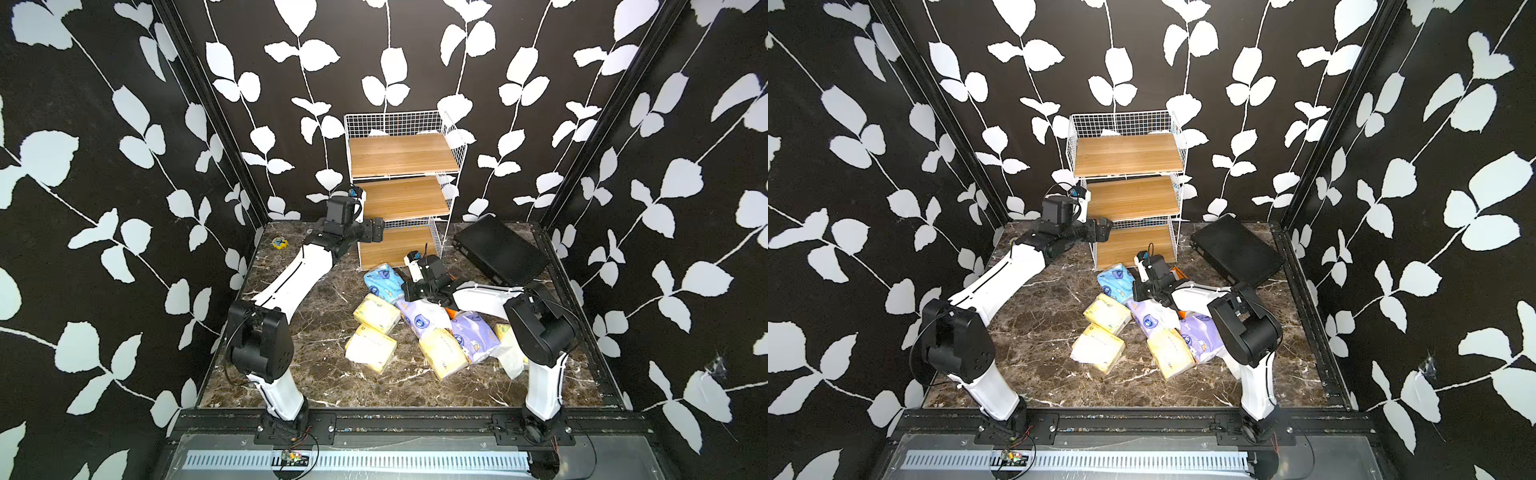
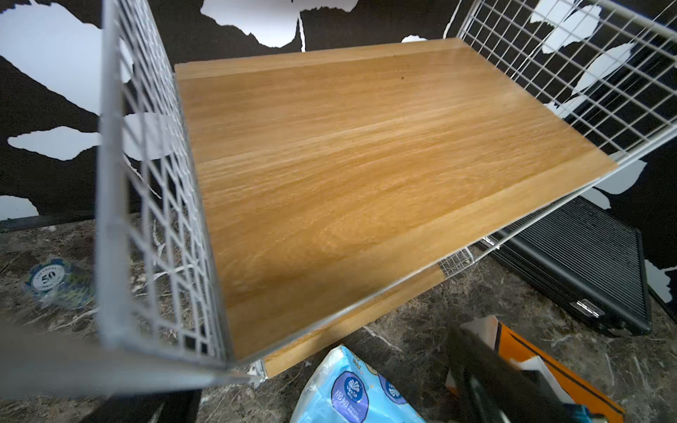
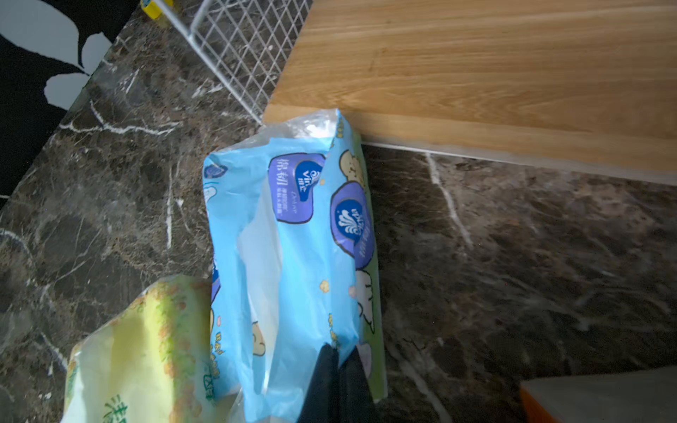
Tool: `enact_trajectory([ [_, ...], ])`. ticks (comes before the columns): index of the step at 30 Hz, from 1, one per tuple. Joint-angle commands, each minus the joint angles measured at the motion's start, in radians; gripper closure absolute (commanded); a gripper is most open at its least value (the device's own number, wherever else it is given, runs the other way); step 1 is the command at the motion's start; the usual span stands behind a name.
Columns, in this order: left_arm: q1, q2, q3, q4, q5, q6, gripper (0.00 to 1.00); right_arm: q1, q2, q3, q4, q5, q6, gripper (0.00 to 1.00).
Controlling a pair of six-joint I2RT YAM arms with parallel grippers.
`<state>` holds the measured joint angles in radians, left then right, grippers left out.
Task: Remove the tissue boxes from the shelf
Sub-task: Place the box of tissues at the center of the board.
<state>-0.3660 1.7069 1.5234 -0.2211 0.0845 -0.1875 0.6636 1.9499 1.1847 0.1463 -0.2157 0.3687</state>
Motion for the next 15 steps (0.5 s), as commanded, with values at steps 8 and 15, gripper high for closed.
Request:
enact_trajectory([
  [8,-0.004,-0.094,0.007,-0.02,-0.012,0.018,0.01,0.056,0.008,0.037,-0.014,-0.069,-0.067,1.0],
  [15,-0.004,-0.177,-0.041,-0.033,-0.033,0.054,0.01,0.07,0.034,0.067,0.009,-0.068,-0.034,1.0],
])
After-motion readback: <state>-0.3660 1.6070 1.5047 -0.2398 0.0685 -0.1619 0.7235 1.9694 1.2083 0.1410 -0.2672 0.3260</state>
